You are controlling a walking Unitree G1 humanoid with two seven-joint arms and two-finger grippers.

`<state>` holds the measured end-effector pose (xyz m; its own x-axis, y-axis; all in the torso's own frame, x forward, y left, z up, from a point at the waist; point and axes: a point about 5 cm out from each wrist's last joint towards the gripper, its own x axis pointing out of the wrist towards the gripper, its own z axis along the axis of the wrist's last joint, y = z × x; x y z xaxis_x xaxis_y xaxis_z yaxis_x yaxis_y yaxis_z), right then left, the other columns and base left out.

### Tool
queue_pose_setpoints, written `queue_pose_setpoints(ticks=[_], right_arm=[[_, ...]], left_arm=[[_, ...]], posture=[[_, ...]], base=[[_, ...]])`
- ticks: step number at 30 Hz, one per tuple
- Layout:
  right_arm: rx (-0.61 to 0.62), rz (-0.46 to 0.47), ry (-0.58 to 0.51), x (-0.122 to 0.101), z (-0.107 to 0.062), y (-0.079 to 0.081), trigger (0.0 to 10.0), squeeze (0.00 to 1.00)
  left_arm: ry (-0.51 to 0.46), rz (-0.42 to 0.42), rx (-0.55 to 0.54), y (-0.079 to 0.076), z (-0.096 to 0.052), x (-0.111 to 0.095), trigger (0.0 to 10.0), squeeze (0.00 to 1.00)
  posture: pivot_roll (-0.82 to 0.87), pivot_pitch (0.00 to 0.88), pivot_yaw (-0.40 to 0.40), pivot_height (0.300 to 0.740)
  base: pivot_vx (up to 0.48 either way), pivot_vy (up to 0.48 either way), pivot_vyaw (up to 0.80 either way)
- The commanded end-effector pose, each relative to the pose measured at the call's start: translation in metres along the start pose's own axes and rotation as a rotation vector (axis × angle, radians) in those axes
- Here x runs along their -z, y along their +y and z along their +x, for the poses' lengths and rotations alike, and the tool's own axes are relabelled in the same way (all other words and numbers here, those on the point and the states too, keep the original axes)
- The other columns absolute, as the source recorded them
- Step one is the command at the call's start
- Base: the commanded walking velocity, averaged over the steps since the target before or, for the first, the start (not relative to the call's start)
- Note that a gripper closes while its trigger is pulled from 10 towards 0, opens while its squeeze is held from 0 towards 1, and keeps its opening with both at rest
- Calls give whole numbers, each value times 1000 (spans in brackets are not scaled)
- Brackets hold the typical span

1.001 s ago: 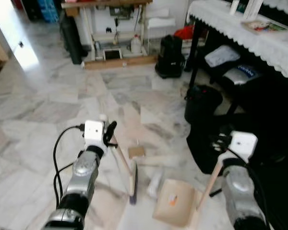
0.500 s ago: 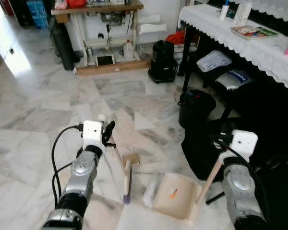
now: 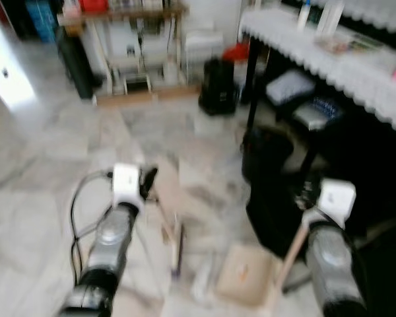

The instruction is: Sweep floor

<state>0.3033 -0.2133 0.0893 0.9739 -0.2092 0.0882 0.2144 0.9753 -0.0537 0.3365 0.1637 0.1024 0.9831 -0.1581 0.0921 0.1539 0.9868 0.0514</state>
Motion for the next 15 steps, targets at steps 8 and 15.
queue_pose_setpoints(ticks=[8,15], right_arm=[[26,-7,-30,-6,2,-9,10000,0],[21,-9,-17,-3,1,-9,10000,0]], left_arm=[[-49,-5,25,-6,6,-12,10000,0],[-43,-24,49,-8,6,-11,10000,0]], posture=[[-143,0,32,740],[-142,0,34,740]], base=[[301,0,0],[0,0,0]])
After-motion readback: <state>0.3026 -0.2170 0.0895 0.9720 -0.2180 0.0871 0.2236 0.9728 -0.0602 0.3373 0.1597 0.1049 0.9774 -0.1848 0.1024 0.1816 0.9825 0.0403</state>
